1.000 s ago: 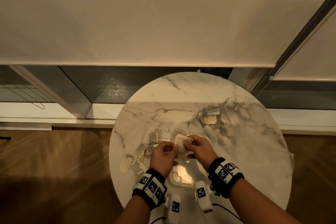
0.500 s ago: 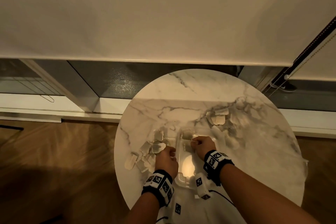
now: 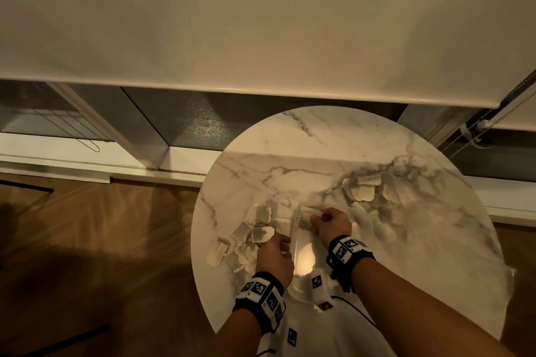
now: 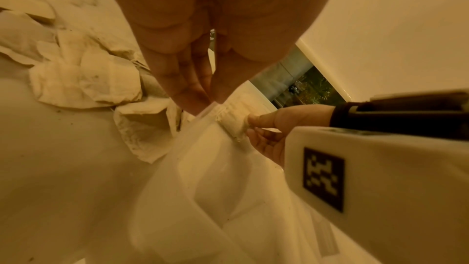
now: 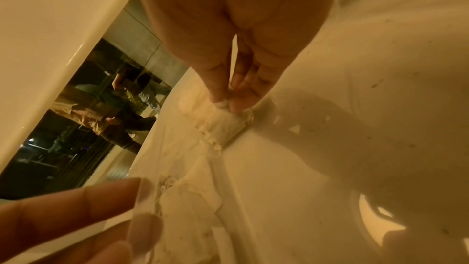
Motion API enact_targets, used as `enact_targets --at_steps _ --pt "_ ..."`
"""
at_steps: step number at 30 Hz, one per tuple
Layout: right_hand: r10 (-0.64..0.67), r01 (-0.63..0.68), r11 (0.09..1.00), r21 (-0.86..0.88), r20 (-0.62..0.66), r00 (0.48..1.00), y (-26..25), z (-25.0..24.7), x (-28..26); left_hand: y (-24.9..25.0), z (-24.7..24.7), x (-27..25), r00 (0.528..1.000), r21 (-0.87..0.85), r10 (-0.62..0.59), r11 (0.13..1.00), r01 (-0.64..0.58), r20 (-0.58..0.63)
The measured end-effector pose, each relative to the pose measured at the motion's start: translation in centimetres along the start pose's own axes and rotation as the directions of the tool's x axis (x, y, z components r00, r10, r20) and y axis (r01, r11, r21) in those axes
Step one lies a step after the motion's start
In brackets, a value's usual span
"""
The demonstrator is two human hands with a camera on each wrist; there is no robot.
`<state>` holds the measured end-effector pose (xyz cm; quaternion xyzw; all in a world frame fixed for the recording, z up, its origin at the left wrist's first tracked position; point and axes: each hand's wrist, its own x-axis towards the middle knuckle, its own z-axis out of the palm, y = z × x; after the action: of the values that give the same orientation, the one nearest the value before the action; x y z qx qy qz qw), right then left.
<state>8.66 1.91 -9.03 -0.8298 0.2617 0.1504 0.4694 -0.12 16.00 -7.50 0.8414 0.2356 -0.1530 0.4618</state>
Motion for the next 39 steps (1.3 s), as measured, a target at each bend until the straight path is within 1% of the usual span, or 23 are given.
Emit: enact_targets --at_steps 6,11,13,21,26,28,32,35,39 --pt "-0.002 0.005 0.995 0.103 -0.033 0.999 0.6 -0.1 0.0 0.0 0.0 0.1 1.0 0.005 0.008 1.0 -0.008 0.006" --pt "0.079 -0.059 0.967 0.247 -0.072 0.994 1.2 0.1 -0.6 0.0 0.0 0.0 1.0 0.003 0.003 1.0 -0.003 0.001" --pt "0.114 -0.089 0.956 0.278 -0.075 0.991 1.3 0.2 -0.7 0.0 0.0 0.0 1.0 0.005 -0.001 1.0 0.001 0.0" --pt "0.14 -0.126 0.952 0.277 -0.032 0.99 1.5 0.3 -0.1 0.2 -0.1 -0.3 1.0 -0.012 0.012 1.0 -0.012 0.0" --pt "0.058 -0.078 0.971 0.225 0.094 0.994 1.3 0.5 -0.3 0.3 0.0 -0.5 1.0 -0.024 0.018 1.0 -0.017 0.004" --pt "0.034 -0.058 0.973 0.225 0.108 0.994 1.2 0.5 -0.4 0.3 -0.1 -0.5 1.0 -0.026 0.017 1.0 -0.017 0.005" --pt "0.055 -0.082 0.969 0.233 0.12 0.991 1.9 0.4 0.0 0.2 -0.1 -0.5 1.0 -0.03 0.01 1.0 -0.009 0.011" --pt "0.088 -0.114 0.956 0.271 0.107 0.99 2.3 0.3 0.0 0.0 -0.2 -0.7 1.0 -0.024 0.012 1.0 -0.012 0.003" --pt "0.076 -0.092 0.94 0.33 0.062 0.995 1.3 -0.3 -1.3 -0.1 -0.8 -1.2 0.999 -0.05 0.02 0.998 -0.022 -0.041"
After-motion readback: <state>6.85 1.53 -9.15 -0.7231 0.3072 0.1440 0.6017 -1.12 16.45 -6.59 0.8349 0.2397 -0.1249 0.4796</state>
